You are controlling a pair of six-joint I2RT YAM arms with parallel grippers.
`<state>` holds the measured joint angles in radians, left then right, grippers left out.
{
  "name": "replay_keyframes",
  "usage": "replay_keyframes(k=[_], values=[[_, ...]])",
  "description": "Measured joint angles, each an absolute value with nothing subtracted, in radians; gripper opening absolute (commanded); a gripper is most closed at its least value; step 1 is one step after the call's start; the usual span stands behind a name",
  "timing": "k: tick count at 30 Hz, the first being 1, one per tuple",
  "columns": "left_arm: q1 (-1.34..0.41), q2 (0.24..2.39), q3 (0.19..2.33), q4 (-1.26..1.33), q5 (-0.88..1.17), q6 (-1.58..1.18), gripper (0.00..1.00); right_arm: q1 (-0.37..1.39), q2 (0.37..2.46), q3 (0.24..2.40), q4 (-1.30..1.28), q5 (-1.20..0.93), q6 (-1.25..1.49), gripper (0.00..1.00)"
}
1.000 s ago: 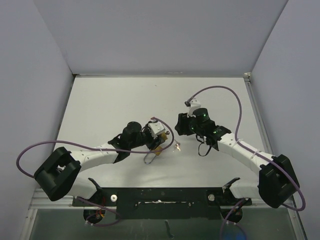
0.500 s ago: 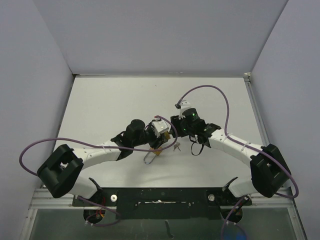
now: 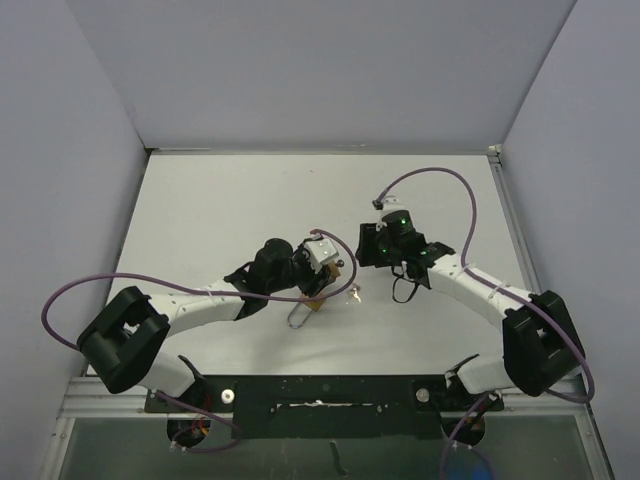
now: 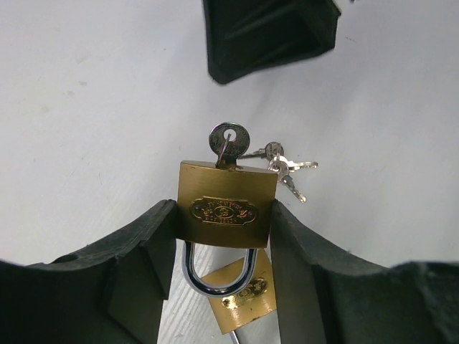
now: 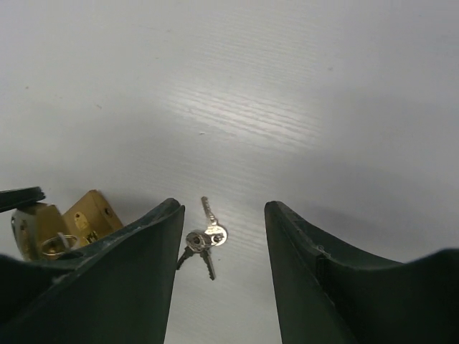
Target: Unlock with the key
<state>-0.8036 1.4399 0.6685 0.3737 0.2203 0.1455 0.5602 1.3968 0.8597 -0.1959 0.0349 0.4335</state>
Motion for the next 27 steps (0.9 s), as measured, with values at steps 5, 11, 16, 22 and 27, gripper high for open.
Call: replay_keyframes(k=[5, 11, 16, 22, 27], values=[[-0.803, 1.440, 0.669, 0.375, 0.196, 0.112, 0.00, 0.432, 1.311, 0.770, -0.151, -0.049, 0.469, 0.46], [-0.803, 1.444, 0.670, 0.374, 0.192, 0.066, 0.00, 0.412, 1.219, 0.685, 0.004, -0.252, 0.532, 0.42], [-0.803, 1.468, 0.699, 0.369, 0.193, 0.024, 0.00, 0.412, 1.216, 0.618, 0.171, -0.393, 0.627, 0.35], [-0.803, 1.475, 0.719, 0.369, 0.197, -0.005, 0.00, 0.412, 1.263, 0.597, 0.276, -0.485, 0.704, 0.32], [-0.803, 1.475, 0.719, 0.369, 0.202, -0.015, 0.00, 0.412, 1.282, 0.594, 0.333, -0.517, 0.743, 0.31]])
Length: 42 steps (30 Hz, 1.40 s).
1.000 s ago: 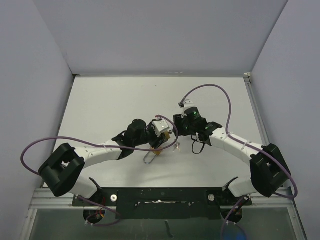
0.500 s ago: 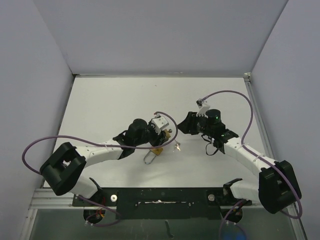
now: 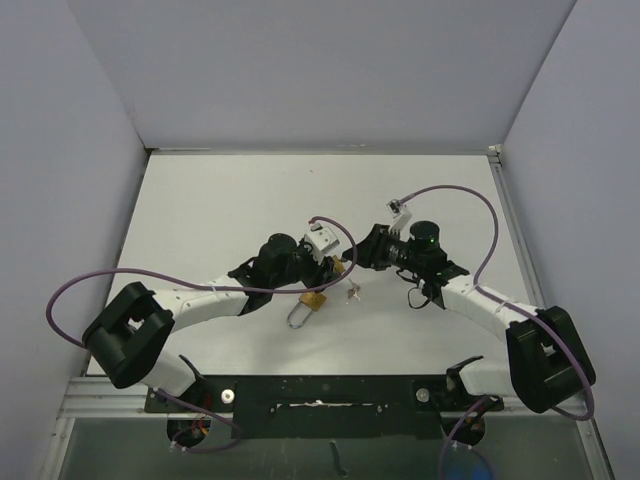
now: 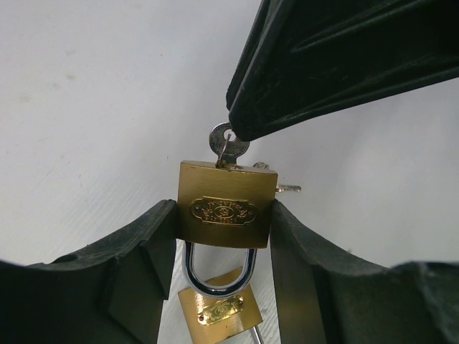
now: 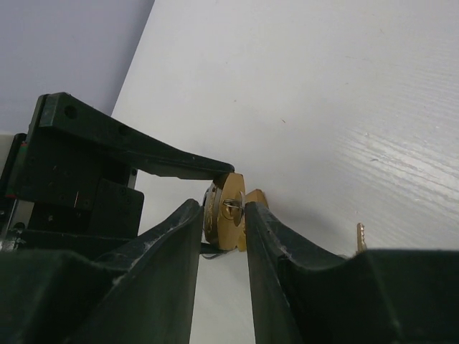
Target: Unlock with the key
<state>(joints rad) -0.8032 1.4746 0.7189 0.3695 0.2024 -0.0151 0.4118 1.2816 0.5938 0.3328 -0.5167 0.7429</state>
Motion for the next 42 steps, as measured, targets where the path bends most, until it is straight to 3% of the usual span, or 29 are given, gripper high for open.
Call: replay_keyframes(k=[21, 38, 42], values=[[-0.804, 1.475, 0.719, 0.381, 0.214, -0.019, 0.00, 0.412, 1.371, 0.576, 0.462, -0.545, 0.839, 0.22], [-0.804, 1.475, 0.719, 0.379, 0.213, -0.019, 0.00, 0.411, 1.388, 0.575, 0.494, -0.554, 0.866, 0.00], [-0.804, 1.475, 0.719, 0.379, 0.207, -0.018, 0.00, 0.411, 1.391, 0.575, 0.495, -0.554, 0.873, 0.00]])
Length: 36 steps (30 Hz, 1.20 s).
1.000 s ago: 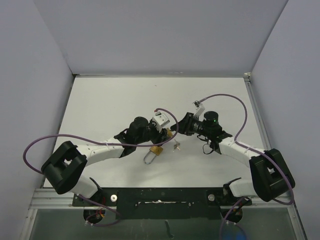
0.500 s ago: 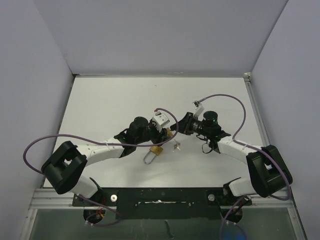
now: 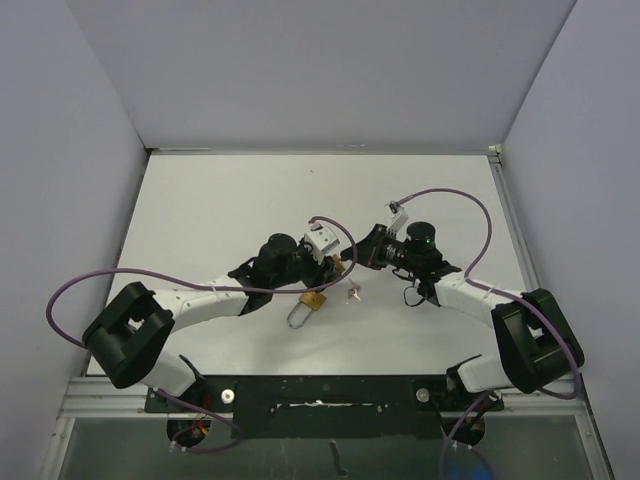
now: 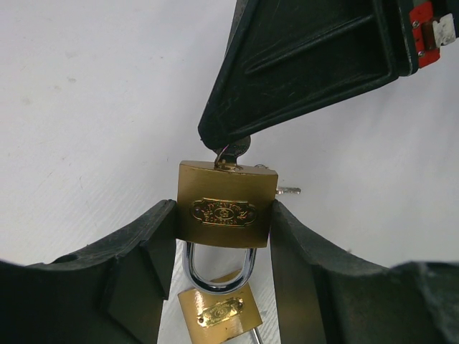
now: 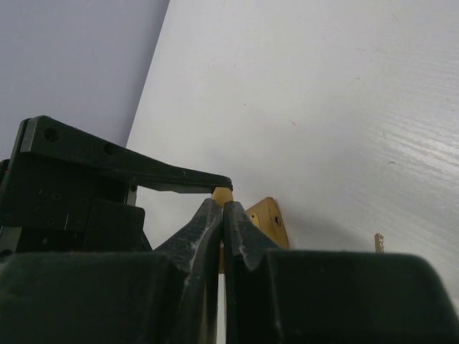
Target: Unlock with the key
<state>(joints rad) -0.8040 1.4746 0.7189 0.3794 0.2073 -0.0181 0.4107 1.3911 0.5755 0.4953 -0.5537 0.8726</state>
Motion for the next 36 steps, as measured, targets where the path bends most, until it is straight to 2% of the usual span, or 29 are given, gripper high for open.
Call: replay_keyframes(k=[17, 36], values=[[-0.840, 1.484, 0.719, 0.376, 0.087, -0.015, 0.00, 0.407, 1.440, 0.617, 0.453, -0.550, 0.922, 0.00], [-0.924, 1.559, 0.827, 0.282, -0.166, -0.020, 0.00, 0.398, 1.481, 0.717, 0.287, -0.489, 0.978, 0.00]])
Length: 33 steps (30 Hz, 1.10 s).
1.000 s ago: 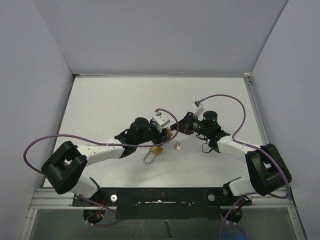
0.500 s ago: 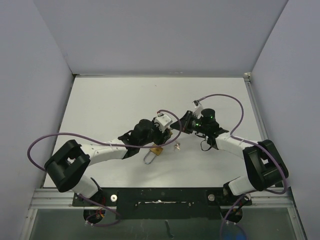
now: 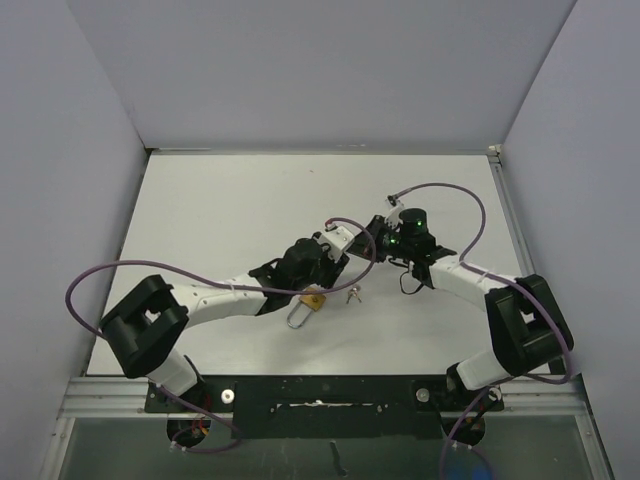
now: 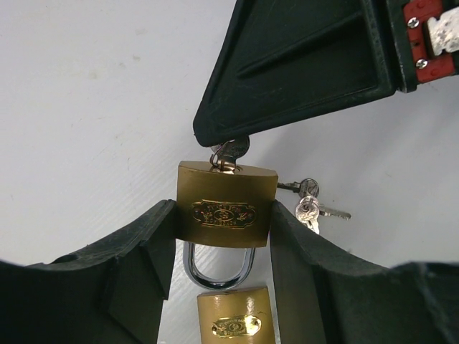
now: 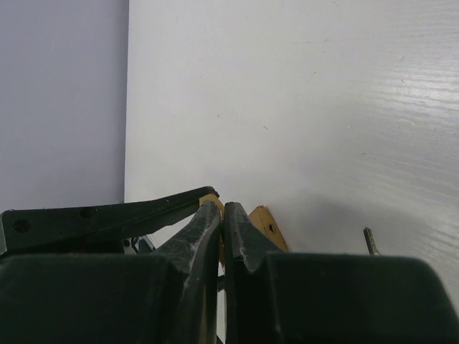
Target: Unlock with the key
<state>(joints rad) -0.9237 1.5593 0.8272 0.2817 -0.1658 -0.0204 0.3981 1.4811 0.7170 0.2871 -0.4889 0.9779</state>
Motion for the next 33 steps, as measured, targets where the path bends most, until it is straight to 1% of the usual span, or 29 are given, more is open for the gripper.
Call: replay_keyframes(k=[9, 17, 18, 19, 23, 24, 27, 33], values=[[-0.970, 1.600, 0.863, 0.226, -0.295, -0.020, 0.00, 0.398, 1.523, 0.746, 0.227, -0.484, 1.018, 0.00], [-0.981, 1.607, 0.867, 0.213, -0.326, -0.020, 0.00, 0.399, 1.536, 0.746, 0.223, -0.488, 1.045, 0.00], [-0.982, 1.607, 0.867, 0.213, -0.327, -0.020, 0.00, 0.399, 1.536, 0.746, 0.223, -0.488, 1.046, 0.02], [-0.982, 1.607, 0.867, 0.213, -0.328, -0.020, 0.00, 0.399, 1.536, 0.746, 0.223, -0.488, 1.048, 0.08], [-0.982, 1.607, 0.869, 0.212, -0.325, -0.022, 0.00, 0.398, 1.536, 0.746, 0.230, -0.491, 1.054, 0.42], [-0.979, 1.607, 0.871, 0.213, -0.324, -0.023, 0.00, 0.398, 1.536, 0.746, 0.230, -0.497, 1.056, 0.46], [-0.960, 1.607, 0.880, 0.213, -0.309, -0.043, 0.00, 0.385, 1.530, 0.741, 0.234, -0.518, 1.055, 0.50], [-0.888, 1.607, 0.888, 0.202, -0.280, -0.102, 0.00, 0.268, 1.454, 0.703, 0.237, -0.540, 1.041, 0.52]])
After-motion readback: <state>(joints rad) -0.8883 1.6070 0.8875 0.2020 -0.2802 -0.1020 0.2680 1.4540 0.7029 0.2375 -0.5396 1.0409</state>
